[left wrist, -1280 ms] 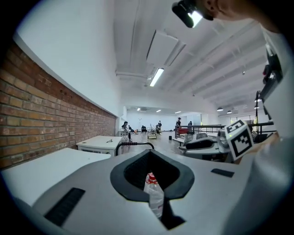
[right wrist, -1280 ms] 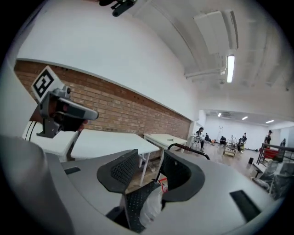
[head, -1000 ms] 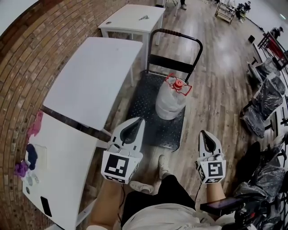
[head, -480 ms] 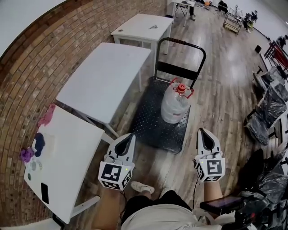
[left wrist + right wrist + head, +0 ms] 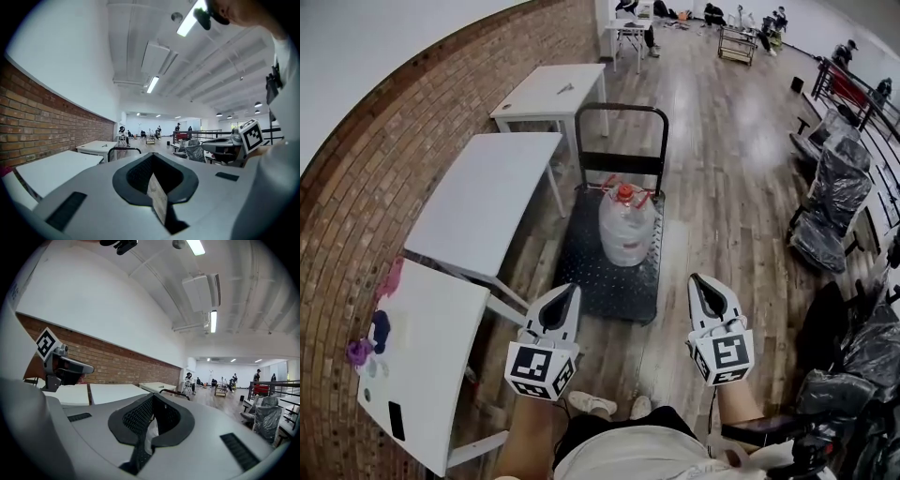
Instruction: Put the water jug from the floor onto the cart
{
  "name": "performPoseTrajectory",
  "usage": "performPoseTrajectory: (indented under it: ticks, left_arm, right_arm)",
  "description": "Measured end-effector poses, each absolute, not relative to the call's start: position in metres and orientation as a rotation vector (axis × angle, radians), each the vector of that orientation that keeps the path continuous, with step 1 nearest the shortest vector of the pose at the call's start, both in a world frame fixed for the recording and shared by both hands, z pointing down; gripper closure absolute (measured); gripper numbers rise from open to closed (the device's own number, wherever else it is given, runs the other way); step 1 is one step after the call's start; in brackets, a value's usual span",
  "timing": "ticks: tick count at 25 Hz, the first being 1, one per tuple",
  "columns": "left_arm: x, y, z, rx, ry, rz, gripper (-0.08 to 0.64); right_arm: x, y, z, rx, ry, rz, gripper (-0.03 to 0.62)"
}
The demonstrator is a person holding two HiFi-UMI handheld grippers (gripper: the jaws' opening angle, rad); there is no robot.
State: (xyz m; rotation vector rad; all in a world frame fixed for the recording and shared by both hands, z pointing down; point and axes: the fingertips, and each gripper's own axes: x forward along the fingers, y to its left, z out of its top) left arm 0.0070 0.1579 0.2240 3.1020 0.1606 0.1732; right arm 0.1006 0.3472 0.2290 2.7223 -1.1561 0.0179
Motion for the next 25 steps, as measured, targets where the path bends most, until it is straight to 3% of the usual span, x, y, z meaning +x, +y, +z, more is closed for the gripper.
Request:
performPoseTrajectory:
  ticks: [12, 25]
  left_arm:
    - [-0.01, 0.235, 0.201, 3.122, 0.343, 0.112, 0.558]
    - [-0.047, 0.182, 0.19, 3.094, 0.277, 0.04, 0.559]
  right_arm:
    - [0.052, 0.42, 0.228, 2.758, -1.1, 0.068, 0.588]
    - [0.021, 0.36, 0.218, 2.686, -1.145, 0.035, 0.588]
